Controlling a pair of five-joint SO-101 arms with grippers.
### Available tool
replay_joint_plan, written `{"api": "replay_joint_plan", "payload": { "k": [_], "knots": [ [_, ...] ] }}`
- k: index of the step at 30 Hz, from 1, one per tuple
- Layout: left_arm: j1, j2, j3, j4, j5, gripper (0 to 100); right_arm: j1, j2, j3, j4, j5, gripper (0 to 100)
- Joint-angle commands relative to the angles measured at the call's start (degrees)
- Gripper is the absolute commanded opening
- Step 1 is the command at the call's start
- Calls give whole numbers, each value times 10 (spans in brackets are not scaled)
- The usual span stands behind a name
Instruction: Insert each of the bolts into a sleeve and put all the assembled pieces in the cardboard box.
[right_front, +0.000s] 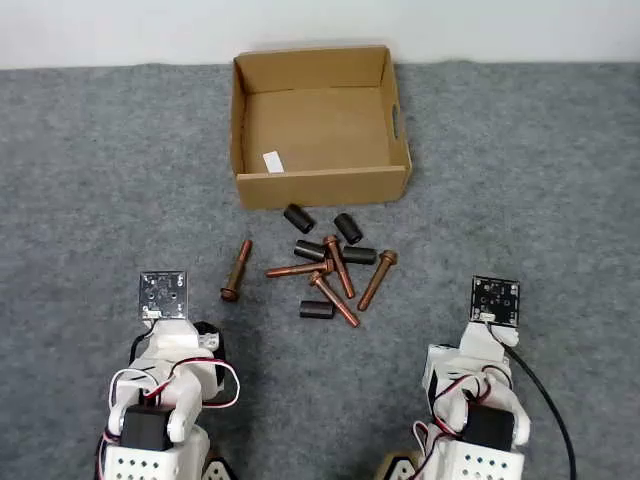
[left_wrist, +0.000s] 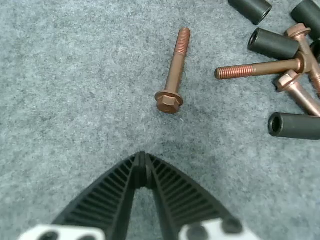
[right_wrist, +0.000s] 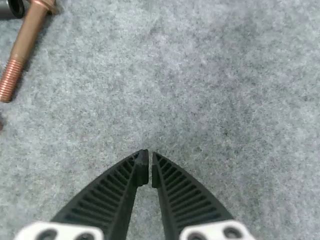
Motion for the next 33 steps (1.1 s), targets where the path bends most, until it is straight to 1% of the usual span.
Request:
{"api": "replay_joint_plan", "payload": {
  "k": [1,33],
  "knots": [
    [-3,1,-6,4,3,6,6,-4,9,-4,4,9],
    [-3,1,-6,4,3,6,6,-4,9,-4,4,9]
  ]
}}
